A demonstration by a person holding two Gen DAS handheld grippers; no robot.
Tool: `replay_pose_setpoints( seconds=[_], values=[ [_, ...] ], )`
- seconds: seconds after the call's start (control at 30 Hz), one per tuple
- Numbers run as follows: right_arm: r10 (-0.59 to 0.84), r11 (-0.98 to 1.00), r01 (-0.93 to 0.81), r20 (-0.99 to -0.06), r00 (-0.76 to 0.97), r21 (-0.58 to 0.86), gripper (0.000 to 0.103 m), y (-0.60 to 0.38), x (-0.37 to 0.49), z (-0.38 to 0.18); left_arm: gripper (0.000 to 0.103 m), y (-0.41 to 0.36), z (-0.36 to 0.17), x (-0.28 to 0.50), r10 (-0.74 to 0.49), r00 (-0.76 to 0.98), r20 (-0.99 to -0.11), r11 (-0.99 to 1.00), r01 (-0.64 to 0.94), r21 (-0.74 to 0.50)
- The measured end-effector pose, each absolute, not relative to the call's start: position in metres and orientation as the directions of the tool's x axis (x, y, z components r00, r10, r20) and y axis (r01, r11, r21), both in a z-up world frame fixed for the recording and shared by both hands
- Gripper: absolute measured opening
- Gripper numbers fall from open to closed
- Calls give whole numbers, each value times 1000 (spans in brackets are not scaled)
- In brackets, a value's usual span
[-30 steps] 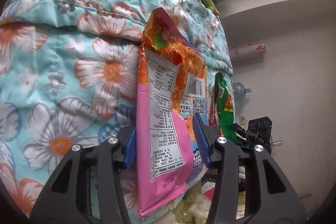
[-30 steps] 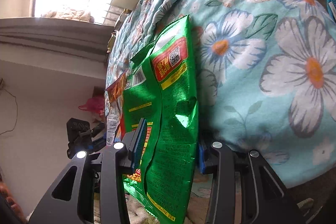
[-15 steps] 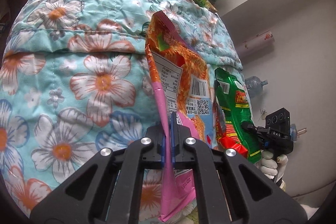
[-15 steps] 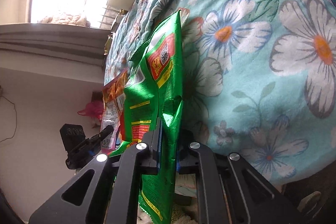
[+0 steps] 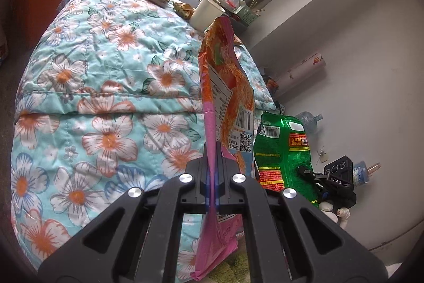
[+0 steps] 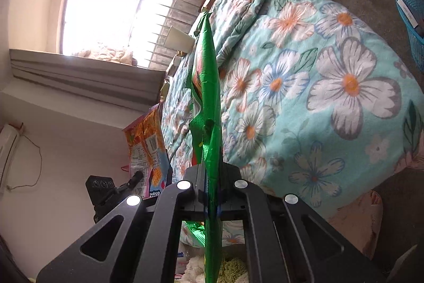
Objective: Collect trash
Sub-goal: 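Lift and carry the pink and green snack bags in both grippers to the wastebasket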
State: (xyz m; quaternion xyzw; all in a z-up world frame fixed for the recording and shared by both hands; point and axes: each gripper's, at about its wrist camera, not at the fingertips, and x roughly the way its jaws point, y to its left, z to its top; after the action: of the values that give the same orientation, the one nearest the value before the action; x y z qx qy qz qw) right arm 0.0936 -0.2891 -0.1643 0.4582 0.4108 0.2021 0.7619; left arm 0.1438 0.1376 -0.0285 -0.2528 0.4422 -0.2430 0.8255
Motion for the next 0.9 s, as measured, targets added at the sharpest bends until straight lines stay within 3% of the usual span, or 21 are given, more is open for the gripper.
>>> replay_pose_setpoints(
  seconds=[0.53, 0.9],
  values=[
    [665, 406, 53, -335, 667, 912, 4, -341, 64, -168, 0, 93, 2, 150, -648, 504, -571, 745, 262, -614],
    [567, 193, 141, -228, 792, 971, 4, -421, 39, -219, 0, -10, 4, 189, -724, 396, -565, 689, 375, -620]
  ],
)
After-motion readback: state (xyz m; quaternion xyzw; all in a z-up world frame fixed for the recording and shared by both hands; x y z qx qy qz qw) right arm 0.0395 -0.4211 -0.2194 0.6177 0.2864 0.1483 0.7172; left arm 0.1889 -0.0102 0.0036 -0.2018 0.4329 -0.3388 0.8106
